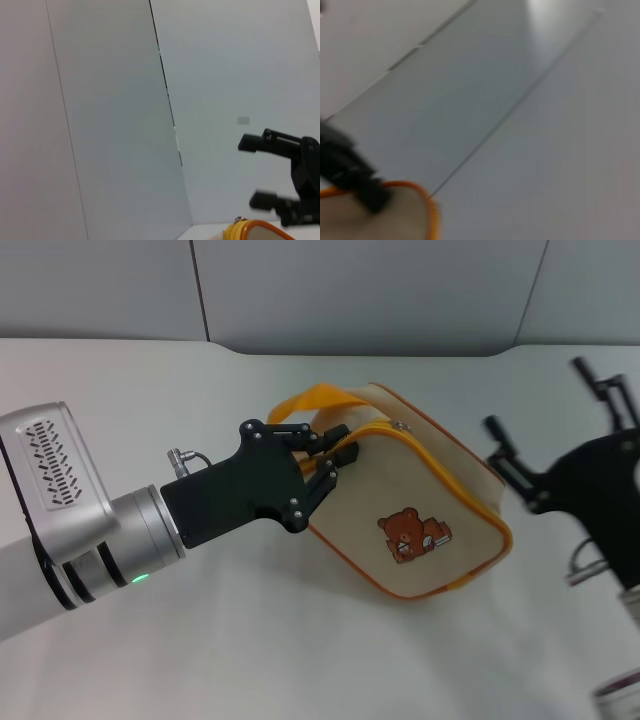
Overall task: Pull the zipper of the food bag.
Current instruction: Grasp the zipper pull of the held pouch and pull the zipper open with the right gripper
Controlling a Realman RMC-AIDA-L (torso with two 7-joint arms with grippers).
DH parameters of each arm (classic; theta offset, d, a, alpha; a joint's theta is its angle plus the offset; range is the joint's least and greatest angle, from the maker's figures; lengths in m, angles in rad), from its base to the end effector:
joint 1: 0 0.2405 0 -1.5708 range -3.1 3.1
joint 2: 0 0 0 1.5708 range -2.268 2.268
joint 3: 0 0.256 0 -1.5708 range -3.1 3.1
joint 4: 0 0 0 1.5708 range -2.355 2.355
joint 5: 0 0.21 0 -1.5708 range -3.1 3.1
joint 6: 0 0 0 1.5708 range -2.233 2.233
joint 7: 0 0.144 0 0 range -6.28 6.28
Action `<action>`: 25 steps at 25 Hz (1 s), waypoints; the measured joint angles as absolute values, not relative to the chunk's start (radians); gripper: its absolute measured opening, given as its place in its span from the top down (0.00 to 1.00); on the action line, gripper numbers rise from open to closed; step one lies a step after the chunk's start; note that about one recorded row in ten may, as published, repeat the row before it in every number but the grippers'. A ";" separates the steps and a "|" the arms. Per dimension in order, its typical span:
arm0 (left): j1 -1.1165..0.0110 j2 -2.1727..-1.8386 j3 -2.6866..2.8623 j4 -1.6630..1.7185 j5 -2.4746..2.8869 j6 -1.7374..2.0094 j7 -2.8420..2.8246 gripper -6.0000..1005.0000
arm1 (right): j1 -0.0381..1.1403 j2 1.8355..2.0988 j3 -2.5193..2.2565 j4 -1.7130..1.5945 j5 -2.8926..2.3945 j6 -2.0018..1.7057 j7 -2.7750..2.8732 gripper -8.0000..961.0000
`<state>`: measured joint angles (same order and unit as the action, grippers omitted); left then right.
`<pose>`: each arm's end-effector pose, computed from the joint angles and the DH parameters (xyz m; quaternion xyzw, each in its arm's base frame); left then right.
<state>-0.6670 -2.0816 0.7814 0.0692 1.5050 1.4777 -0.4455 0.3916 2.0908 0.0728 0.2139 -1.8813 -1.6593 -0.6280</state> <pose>-0.2222 0.3265 -0.0658 -0.8969 0.0068 -0.3640 0.2510 0.2639 0.2630 -0.0426 -0.7203 -0.1851 0.2470 0.6212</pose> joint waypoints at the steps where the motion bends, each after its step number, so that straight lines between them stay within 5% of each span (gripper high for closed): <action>1: -0.667 -2.082 0.782 0.071 1.505 1.479 -0.446 0.86 | 0.397 2.091 0.062 0.230 -1.882 -1.644 -0.680 0.12; 25: -0.681 -2.082 0.782 0.074 1.504 1.488 -0.442 0.88 | 0.454 2.089 0.047 0.346 -1.909 -1.469 -0.854 0.12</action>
